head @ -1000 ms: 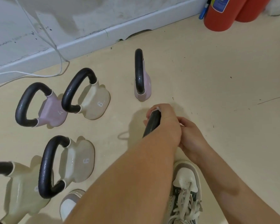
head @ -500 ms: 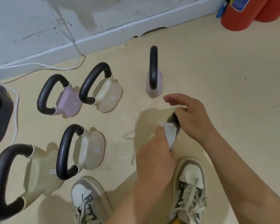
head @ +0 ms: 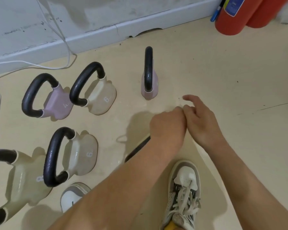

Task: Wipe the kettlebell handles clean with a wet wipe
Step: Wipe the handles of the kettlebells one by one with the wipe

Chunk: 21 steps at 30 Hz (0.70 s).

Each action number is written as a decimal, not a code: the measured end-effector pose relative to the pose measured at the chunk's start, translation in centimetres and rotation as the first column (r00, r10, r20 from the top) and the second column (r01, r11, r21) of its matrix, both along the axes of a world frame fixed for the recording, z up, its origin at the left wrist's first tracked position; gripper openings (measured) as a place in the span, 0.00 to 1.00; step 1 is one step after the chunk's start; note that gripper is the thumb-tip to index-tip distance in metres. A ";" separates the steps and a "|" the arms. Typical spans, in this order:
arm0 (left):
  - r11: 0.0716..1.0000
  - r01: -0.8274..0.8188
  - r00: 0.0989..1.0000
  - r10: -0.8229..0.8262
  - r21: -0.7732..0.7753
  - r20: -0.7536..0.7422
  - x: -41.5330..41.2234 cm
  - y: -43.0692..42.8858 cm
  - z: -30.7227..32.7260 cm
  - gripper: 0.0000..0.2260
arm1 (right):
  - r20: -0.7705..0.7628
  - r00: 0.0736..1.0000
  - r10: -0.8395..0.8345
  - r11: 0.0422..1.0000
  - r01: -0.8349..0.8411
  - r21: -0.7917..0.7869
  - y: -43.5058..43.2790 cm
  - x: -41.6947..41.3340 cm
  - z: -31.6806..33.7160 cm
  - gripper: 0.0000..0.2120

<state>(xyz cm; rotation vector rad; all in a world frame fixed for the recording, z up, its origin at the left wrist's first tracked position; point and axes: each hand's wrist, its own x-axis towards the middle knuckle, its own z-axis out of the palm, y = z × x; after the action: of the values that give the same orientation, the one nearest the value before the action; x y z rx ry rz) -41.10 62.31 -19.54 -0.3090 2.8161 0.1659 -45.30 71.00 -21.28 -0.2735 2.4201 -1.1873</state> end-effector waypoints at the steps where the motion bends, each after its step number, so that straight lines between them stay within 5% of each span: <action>1: 0.995 0.087 0.995 -0.084 -0.053 0.045 -1.1 0.8 -0.4 0.08 | 0.095 0.993 -0.074 0.992 0.083 -0.093 0.6 -0.2 -0.1 0.14; 6: 0.967 0.208 0.862 -0.111 -0.145 0.495 -5.5 2.5 -2.6 0.13 | 0.624 0.775 -0.100 0.873 0.370 -0.319 2.1 0.2 -2.2 0.17; 8: 0.956 0.269 0.838 -0.174 -0.115 0.517 -5.7 2.6 -2.4 0.13 | 0.709 0.700 -0.087 0.795 0.478 -0.374 2.3 0.8 -2.8 0.18; 12: 0.961 0.263 0.947 -0.273 0.081 0.170 -2.3 0.2 -0.7 0.10 | 0.679 0.714 -0.170 0.698 0.574 -0.429 2.4 0.5 -2.2 0.11; 16: 0.822 -0.031 0.999 0.003 0.568 0.050 2.5 -3.0 0.7 0.22 | 0.530 0.839 -0.121 0.779 0.412 -0.473 2.8 0.2 -1.0 0.12; 21: 0.779 -0.097 0.912 0.319 0.620 -0.258 5.8 -3.7 0.1 0.15 | 0.480 0.870 -0.112 0.828 0.349 -0.439 2.9 1.0 -0.5 0.12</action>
<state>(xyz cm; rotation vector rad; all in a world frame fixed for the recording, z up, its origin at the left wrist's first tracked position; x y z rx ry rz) -35.30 58.64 -19.49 -0.4803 2.8556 1.2518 -44.27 73.95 -21.81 0.1444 1.7444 -1.7872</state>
